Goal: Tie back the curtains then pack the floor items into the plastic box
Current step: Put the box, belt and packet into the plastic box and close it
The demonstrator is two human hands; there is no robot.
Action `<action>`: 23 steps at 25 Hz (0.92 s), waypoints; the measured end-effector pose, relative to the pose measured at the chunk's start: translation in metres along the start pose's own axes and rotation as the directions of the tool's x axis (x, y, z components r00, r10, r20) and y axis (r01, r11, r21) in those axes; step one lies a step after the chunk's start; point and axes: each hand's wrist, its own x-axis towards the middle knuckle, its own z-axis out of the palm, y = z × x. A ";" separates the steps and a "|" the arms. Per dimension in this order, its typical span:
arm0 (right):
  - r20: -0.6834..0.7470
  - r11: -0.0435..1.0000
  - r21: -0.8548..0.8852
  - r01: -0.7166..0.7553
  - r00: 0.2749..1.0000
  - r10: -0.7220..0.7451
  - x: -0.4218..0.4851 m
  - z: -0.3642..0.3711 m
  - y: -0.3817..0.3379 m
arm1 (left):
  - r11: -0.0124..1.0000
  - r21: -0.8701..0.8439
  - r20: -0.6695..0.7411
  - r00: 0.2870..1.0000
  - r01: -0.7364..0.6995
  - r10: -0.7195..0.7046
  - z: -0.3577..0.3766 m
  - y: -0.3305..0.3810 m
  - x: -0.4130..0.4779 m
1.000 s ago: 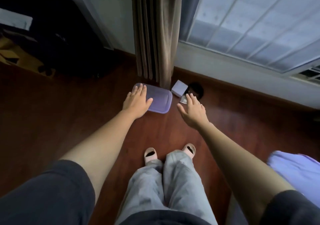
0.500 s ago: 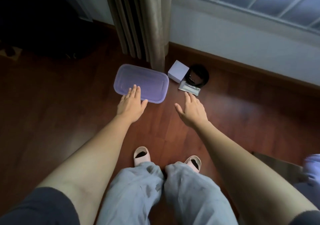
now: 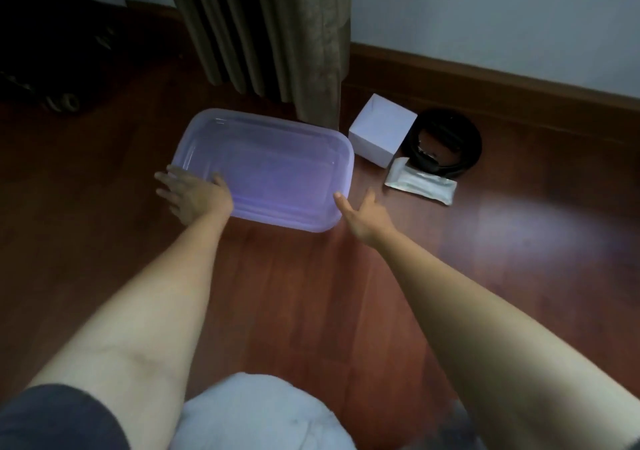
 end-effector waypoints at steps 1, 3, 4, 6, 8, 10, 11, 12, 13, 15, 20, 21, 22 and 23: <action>0.008 0.996 0.092 -0.005 1.000 0.004 0.011 0.008 0.001 | 0.995 -0.076 -0.008 0.998 0.061 -0.062 0.007 -0.002 0.013; 0.002 0.977 0.209 0.046 0.999 -0.048 0.023 0.021 -0.003 | 0.978 -0.190 -0.018 0.995 0.091 -0.097 0.011 -0.005 0.033; -0.014 0.975 0.209 0.079 0.997 -0.078 0.026 0.025 -0.005 | 0.970 -0.230 -0.027 0.995 0.085 -0.093 0.010 -0.008 0.041; -0.038 0.980 0.163 0.115 0.993 -0.110 0.028 0.025 -0.006 | 0.966 -0.250 -0.056 0.995 0.068 -0.085 0.000 -0.014 0.050; -0.024 0.982 0.131 0.138 0.990 -0.136 0.028 0.015 0.001 | 0.974 -0.214 -0.068 0.993 0.077 -0.093 -0.015 -0.019 0.054; 0.002 0.972 0.152 0.178 0.984 -0.180 0.021 -0.007 0.017 | 0.962 -0.274 0.085 0.996 0.010 0.014 -0.026 -0.024 0.057; 0.003 0.966 0.172 0.195 0.980 -0.199 0.014 -0.020 0.031 | 0.933 -0.358 0.206 0.971 -0.038 0.118 -0.030 -0.024 0.051; -0.002 0.961 0.178 0.210 0.977 -0.213 0.004 -0.034 0.045 | 0.891 -0.447 0.305 0.924 -0.075 0.231 -0.030 -0.023 0.042; -0.013 0.962 0.163 0.219 0.975 -0.220 -0.008 -0.048 0.063 | 0.852 -0.512 0.366 0.869 -0.110 0.332 -0.027 -0.021 0.031; -0.084 0.970 0.139 0.201 0.978 -0.191 -0.035 -0.071 0.105 | 0.803 -0.571 0.423 0.778 -0.170 0.465 -0.009 -0.011 0.003; -0.177 0.906 0.419 0.060 0.984 0.017 -0.090 -0.111 0.208 | 0.742 -0.546 0.498 0.562 -0.388 0.660 0.045 0.028 -0.081; -0.175 0.880 0.475 0.028 0.982 0.063 -0.094 -0.115 0.223 | 0.746 -0.501 0.517 0.540 -0.438 0.664 0.054 0.033 -0.093; -0.174 0.864 0.503 0.007 0.980 0.093 -0.096 -0.117 0.236 | 0.741 -0.455 0.518 0.530 -0.494 0.672 0.061 0.037 -0.103; -0.174 0.855 0.518 -0.006 0.978 0.113 -0.096 -0.119 0.248 | 0.732 -0.408 0.507 0.530 -0.546 0.679 0.068 0.041 -0.113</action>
